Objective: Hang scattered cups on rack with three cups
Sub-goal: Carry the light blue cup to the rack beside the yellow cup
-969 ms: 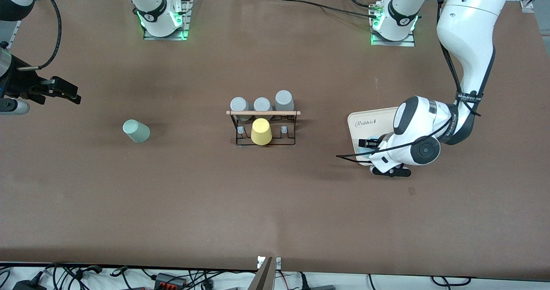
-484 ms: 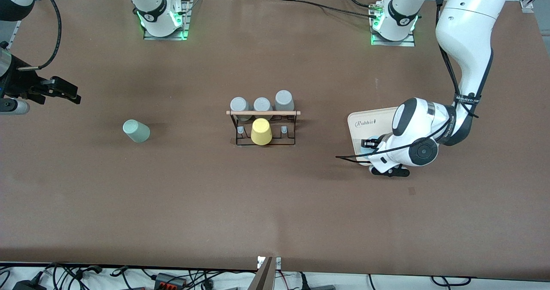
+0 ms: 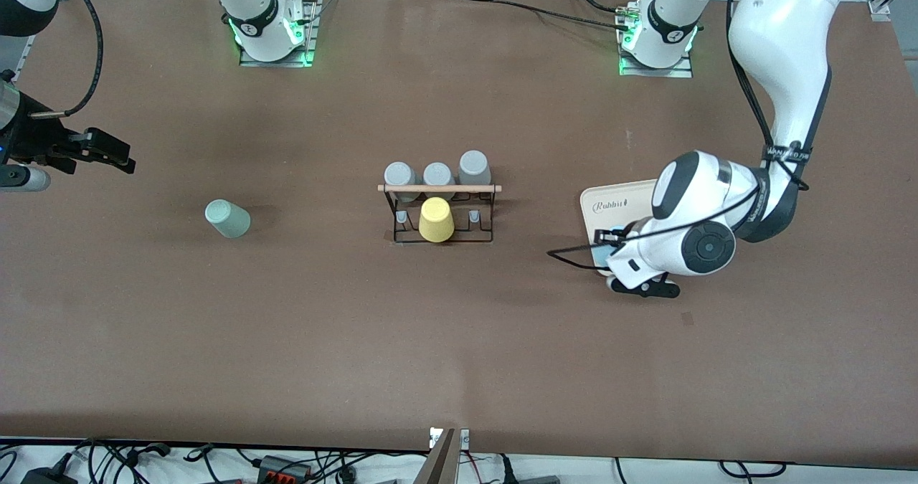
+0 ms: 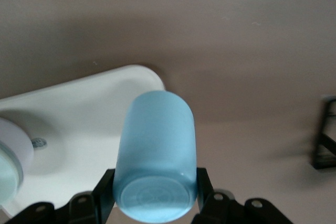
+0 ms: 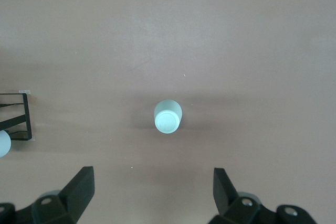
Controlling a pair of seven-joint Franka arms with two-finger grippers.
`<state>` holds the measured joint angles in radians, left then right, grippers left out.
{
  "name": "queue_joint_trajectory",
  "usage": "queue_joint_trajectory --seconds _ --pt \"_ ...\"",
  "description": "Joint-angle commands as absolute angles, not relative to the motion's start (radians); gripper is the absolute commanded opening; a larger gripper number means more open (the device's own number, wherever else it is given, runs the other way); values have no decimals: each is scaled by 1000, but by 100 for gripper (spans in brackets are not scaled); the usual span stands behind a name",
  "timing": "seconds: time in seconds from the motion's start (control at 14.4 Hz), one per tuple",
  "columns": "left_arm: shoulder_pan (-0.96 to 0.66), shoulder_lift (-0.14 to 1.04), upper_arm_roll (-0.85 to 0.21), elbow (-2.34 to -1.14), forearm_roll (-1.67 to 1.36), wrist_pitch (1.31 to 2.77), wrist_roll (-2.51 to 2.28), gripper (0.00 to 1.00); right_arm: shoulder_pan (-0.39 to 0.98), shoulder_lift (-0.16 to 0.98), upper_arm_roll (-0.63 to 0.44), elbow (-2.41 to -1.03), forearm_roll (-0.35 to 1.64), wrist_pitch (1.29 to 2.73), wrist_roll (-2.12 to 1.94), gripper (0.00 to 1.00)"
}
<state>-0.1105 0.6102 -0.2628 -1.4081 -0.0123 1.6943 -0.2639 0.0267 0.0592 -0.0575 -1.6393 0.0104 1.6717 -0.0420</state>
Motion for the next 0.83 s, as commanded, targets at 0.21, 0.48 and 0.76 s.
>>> queue_joint_trajectory --seconds 0.21,0.48,0.76 --pt "-253 621 -272 -1137 -295 1578 -492 10 26 44 -57 -1651 -5 1680 -52 100" --pt "-307 646 -270 -1104 -331 1649 -635 10 26 44 -57 -1651 -5 1680 -52 100" --pt "-380 693 -244 -1104 -296 1723 -630 12 25 46 -57 -1652 -5 1684 -52 100"
